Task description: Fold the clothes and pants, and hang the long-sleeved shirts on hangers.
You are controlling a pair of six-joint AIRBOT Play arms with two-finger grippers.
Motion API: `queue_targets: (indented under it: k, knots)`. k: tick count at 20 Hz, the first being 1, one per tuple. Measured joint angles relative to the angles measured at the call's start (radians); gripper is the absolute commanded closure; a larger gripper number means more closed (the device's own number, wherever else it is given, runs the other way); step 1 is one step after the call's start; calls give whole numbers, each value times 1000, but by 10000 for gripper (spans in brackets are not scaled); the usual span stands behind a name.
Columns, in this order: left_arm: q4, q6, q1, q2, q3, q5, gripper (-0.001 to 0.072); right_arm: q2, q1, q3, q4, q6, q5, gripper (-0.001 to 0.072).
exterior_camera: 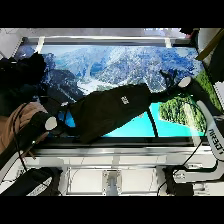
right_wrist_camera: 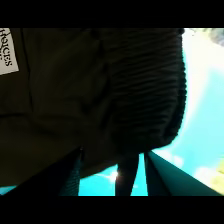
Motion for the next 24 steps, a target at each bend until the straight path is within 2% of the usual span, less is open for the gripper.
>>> queue_targets:
  k: [5, 7, 11, 14, 20, 24]
  knots:
    - [-20, -22, 9, 128, 53, 4, 5, 36, -126, 185, -19, 58, 82, 129]
    - [-20, -39, 23, 185, 66, 14, 5, -39, -210, 244, 80, 75, 149, 4]
    - [-21, -91, 50, 277, 76, 51, 6, -256, -328, 299, 357, 86, 269, -3]
    - [-16, -137, 61, 314, 79, 77, 6, -391, -341, 314, 458, 41, 290, -4]
    - [-13, -199, 66, 332, 80, 104, 6, -585, -274, 443, 512, 14, 294, 1]
    - [-12, -207, 66, 334, 80, 109, 6, -649, -193, 546, 431, 43, 330, 15]
